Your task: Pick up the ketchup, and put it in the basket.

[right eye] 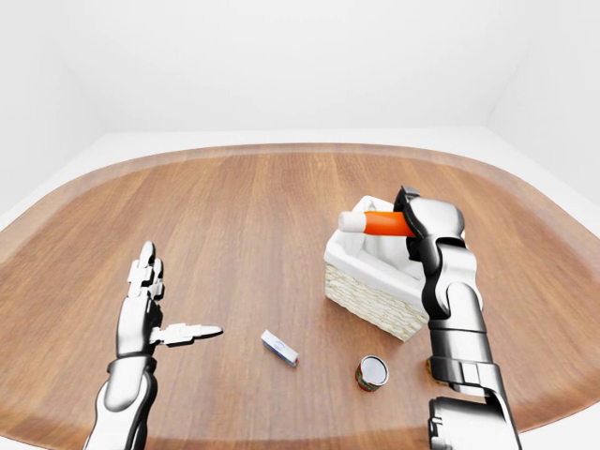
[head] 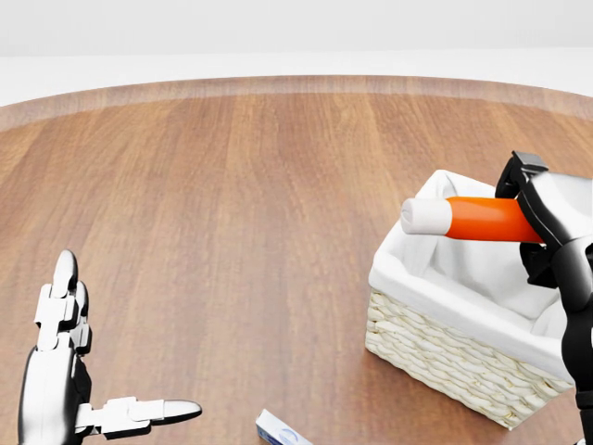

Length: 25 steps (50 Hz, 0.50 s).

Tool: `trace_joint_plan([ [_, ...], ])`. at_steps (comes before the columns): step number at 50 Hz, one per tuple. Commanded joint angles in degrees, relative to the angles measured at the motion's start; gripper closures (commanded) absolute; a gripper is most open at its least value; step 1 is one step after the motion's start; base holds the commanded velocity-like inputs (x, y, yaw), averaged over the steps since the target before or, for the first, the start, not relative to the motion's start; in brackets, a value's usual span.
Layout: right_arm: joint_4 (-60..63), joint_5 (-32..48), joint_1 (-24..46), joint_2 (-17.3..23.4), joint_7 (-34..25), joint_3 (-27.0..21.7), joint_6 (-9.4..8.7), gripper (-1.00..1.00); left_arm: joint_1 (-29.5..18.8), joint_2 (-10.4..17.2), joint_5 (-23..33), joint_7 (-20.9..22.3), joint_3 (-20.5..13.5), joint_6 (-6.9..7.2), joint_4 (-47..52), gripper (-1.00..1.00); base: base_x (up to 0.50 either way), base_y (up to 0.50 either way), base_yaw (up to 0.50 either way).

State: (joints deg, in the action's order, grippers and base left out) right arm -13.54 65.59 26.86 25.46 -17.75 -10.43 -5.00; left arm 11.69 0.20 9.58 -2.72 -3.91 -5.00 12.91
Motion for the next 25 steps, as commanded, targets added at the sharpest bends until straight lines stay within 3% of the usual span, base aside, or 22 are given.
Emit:
trace_joint_plan([
  [1,-0.96,-1.12,0.02,0.43,2.08,-0.60,0.00,1.00,-0.13,0.05,0.02,-0.14,-0.01,0.00,-0.36,-1.00,0.00,0.00,0.00],
  [25,-9.06,-3.62,1.08,2.34,7.54,-0.57,0.00,1.00,0.31,0.04,0.28,-0.10,0.37,0.00,-0.42,-1.00,0.00,0.00,0.00],
])
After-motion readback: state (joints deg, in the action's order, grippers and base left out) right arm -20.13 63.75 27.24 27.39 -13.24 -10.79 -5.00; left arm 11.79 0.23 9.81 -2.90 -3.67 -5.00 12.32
